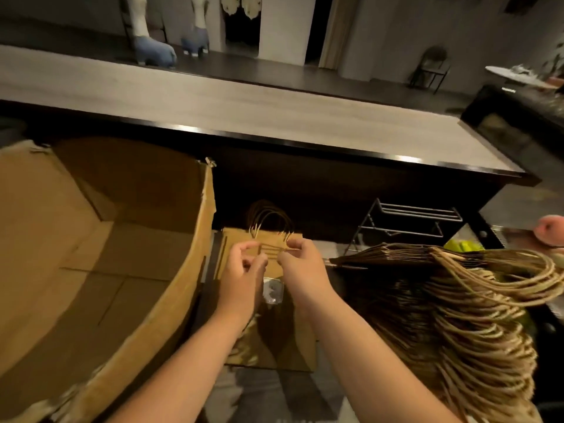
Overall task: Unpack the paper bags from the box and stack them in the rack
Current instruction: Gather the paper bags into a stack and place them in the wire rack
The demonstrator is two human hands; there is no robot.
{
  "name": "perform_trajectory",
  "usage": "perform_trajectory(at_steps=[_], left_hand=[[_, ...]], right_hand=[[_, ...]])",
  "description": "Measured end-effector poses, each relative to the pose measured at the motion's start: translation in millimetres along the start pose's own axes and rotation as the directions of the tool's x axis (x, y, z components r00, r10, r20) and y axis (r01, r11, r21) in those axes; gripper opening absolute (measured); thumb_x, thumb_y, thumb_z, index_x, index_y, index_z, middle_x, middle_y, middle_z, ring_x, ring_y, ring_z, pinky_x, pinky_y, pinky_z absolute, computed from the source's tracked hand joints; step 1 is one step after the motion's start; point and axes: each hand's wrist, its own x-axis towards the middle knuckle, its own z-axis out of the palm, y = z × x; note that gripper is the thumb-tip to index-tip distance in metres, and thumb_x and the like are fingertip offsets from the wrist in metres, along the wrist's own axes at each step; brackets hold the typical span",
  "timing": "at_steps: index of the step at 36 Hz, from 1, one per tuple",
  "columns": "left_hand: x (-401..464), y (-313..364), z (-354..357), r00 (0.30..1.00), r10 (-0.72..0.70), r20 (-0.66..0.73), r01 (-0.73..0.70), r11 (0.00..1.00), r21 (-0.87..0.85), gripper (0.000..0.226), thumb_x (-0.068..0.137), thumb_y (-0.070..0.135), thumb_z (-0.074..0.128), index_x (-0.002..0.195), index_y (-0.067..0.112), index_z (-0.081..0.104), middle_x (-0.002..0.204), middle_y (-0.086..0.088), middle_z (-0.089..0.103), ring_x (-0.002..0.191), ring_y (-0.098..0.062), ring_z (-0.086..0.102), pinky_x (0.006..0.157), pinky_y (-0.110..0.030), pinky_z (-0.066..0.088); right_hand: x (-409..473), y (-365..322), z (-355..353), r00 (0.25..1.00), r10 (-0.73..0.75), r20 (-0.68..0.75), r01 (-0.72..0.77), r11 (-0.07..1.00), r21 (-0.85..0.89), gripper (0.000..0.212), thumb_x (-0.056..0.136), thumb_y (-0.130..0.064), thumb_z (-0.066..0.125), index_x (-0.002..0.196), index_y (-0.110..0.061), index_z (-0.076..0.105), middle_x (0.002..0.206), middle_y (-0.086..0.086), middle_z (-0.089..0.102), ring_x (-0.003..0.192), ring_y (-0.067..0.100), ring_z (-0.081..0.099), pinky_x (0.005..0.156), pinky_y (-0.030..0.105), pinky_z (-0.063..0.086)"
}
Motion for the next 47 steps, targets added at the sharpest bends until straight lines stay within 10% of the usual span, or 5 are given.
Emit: perform_trajectory(at_steps=[4, 12, 27, 42, 47], left_hand=[[6, -16, -4, 0.996, -0.055, -0.073, 0.063, 0.991, 0.119, 0.034, 0.096, 0.020, 0.055, 0.127, 0.028, 0.045, 0.100, 0.005, 0.057, 0.083, -0.009, 0.056, 0.062, -0.018, 0.039], [20, -61, -17, 0.945, -0.276, -0.174, 0.326, 0.834, 0.446, 0.074, 0.090, 0.027, 0.061, 0.151, 0.024, 0.019, 0.148, -0.007, 0.037, 0.133, -0.030, 0.039, 0.106, -0.046, 0.040], [21, -62, -10, 0.934, -0.332, -0.129, 0.351, 0.799, 0.487, 0.059, 0.090, 0.034, 0.058, 0.143, 0.033, 0.032, 0.146, 0.001, 0.037, 0.129, -0.027, 0.042, 0.095, -0.043, 0.046], [28, -55, -15, 0.854, -0.482, -0.195, 0.500, 0.865, 0.051, 0.071, 0.086, 0.016, 0.066, 0.148, 0.016, 0.032, 0.141, -0.008, 0.048, 0.127, -0.030, 0.047, 0.098, -0.045, 0.043], [10, -24, -18, 0.928, -0.345, -0.139, 0.349, 0.937, 0.008, 0.032, 0.084, 0.004, 0.060, 0.112, 0.015, 0.051, 0.094, 0.003, 0.064, 0.084, -0.013, 0.059, 0.064, -0.029, 0.044]], right_hand=[[22, 23, 6, 0.992, 0.097, -0.087, -0.102, 0.993, -0.063, 0.032, 0.094, -0.019, 0.052, 0.121, -0.032, 0.040, 0.116, -0.003, 0.055, 0.095, 0.015, 0.057, 0.077, 0.031, 0.048], [89, 91, 8, 0.943, 0.157, -0.293, -0.234, 0.940, -0.248, 0.026, 0.069, -0.048, 0.064, 0.082, -0.026, 0.059, 0.102, 0.003, 0.067, 0.099, 0.026, 0.062, 0.087, 0.045, 0.055], [91, 96, 6, 0.925, 0.262, -0.274, -0.283, 0.958, -0.041, 0.092, 0.061, -0.052, 0.063, 0.143, -0.021, 0.038, 0.142, 0.009, 0.048, 0.127, 0.036, 0.047, 0.103, 0.049, 0.044], [64, 71, -16, 0.919, 0.254, -0.300, -0.227, 0.966, 0.125, 0.029, 0.086, -0.004, 0.059, 0.114, -0.012, 0.061, 0.107, 0.013, 0.068, 0.098, 0.032, 0.064, 0.087, 0.040, 0.054], [39, 81, -22, 0.919, 0.200, -0.341, -0.109, 0.957, 0.269, 0.067, 0.073, -0.030, 0.065, 0.137, -0.022, 0.046, 0.127, 0.009, 0.059, 0.115, 0.033, 0.056, 0.099, 0.053, 0.046]])
